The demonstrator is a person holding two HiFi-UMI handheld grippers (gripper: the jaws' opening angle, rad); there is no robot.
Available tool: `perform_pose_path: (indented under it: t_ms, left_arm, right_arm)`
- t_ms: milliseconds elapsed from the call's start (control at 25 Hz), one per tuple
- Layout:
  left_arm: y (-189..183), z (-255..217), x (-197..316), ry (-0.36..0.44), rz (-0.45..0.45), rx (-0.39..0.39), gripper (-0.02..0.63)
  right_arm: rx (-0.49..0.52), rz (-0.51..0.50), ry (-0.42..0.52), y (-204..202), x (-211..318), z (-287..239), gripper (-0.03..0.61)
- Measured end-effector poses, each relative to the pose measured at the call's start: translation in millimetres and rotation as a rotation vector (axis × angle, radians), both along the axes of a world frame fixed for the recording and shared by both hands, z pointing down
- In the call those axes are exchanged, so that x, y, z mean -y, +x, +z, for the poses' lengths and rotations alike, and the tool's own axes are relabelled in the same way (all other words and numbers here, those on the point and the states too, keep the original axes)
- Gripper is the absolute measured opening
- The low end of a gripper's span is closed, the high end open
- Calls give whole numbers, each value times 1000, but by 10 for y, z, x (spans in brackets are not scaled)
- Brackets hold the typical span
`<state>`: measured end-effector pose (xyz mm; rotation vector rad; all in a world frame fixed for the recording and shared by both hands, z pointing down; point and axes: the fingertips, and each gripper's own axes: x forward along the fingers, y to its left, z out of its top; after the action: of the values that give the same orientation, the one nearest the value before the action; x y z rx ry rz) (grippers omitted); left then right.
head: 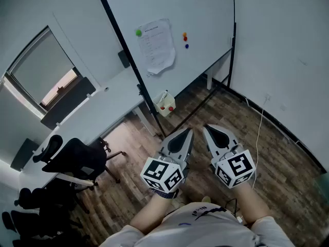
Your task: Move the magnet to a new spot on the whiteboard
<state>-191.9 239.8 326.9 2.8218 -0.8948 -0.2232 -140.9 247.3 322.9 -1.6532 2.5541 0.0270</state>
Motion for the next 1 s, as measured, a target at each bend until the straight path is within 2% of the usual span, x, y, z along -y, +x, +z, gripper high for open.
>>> perform_pose_path:
  t_ms: [560, 1000]
  left_arm:
    - [187, 65, -49, -9, 4, 14, 11]
    - [452, 84, -42, 4, -36, 28, 11]
  right_arm:
    - [30, -6, 12, 209, -60, -29, 12]
    - [69, 22, 28, 723, -139, 9, 12]
